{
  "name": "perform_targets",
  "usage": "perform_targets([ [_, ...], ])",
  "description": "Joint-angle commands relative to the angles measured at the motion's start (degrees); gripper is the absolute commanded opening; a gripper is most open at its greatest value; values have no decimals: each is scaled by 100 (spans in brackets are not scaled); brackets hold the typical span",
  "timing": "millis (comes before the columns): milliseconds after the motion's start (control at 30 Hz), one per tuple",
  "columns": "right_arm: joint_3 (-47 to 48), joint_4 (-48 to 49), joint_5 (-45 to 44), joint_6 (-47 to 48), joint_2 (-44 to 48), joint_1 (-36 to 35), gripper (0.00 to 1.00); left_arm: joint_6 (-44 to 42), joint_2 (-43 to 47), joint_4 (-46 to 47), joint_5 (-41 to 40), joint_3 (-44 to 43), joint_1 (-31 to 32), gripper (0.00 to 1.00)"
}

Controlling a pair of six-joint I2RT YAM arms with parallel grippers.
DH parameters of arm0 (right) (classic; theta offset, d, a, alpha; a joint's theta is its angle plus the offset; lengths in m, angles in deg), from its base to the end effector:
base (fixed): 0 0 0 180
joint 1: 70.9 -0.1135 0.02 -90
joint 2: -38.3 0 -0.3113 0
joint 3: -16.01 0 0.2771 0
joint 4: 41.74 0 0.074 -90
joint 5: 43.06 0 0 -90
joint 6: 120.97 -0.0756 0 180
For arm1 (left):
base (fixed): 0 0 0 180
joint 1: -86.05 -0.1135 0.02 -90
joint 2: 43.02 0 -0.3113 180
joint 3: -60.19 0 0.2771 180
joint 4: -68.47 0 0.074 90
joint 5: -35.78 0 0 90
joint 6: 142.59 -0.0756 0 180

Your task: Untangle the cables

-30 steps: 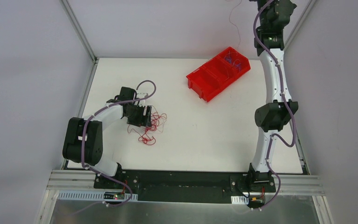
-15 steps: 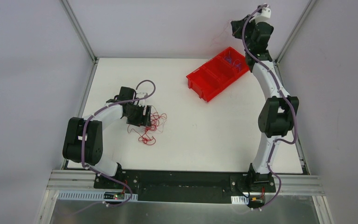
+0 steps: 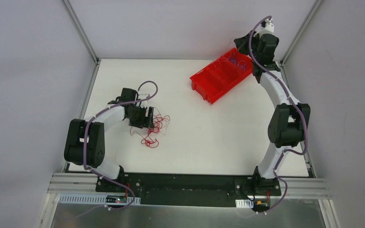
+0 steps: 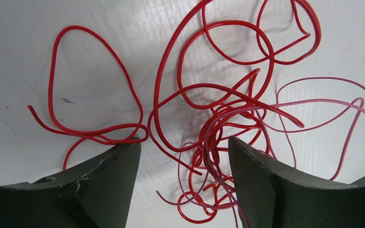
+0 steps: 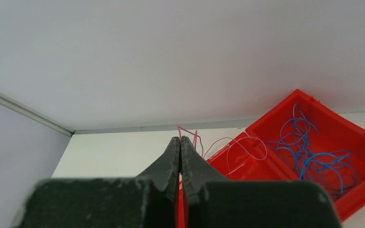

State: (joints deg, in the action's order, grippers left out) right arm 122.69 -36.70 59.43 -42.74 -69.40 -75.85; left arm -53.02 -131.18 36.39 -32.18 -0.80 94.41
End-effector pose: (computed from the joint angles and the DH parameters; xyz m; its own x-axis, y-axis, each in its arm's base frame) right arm 0.5357 0.0628 0.4155 0.0073 0.2005 -0.9797 -0.3071 0.9328 0.1886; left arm 0.3226 -0.0761 0.1743 -0.8478 0.1316 -0.5137 0.3310 0.8882 -0.3186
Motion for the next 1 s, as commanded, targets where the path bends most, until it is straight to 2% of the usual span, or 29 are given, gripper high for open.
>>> perform_targets([
  [0,-122,117,293,-203,800,29,0,13,-184,-66,-95,-31,-71,70],
  [233,-173,-237,600,-600,1333,8,0,-5,-196,-64,-99,-24,-71,71],
  [400,-240,-495,478,-682,1354,-11,0,-6,-175,-65,-96,-20,-71,71],
  [567,0,-658,351,-592,969,34,0,11,-166,-64,-99,-13,-71,71],
  [767,442,-858,-154,-10,219,82,0,15,-202,-64,-130,-22,-79,71],
  [967,365,-945,-480,520,-236,36,0,11,-275,-73,-139,-54,-94,71],
])
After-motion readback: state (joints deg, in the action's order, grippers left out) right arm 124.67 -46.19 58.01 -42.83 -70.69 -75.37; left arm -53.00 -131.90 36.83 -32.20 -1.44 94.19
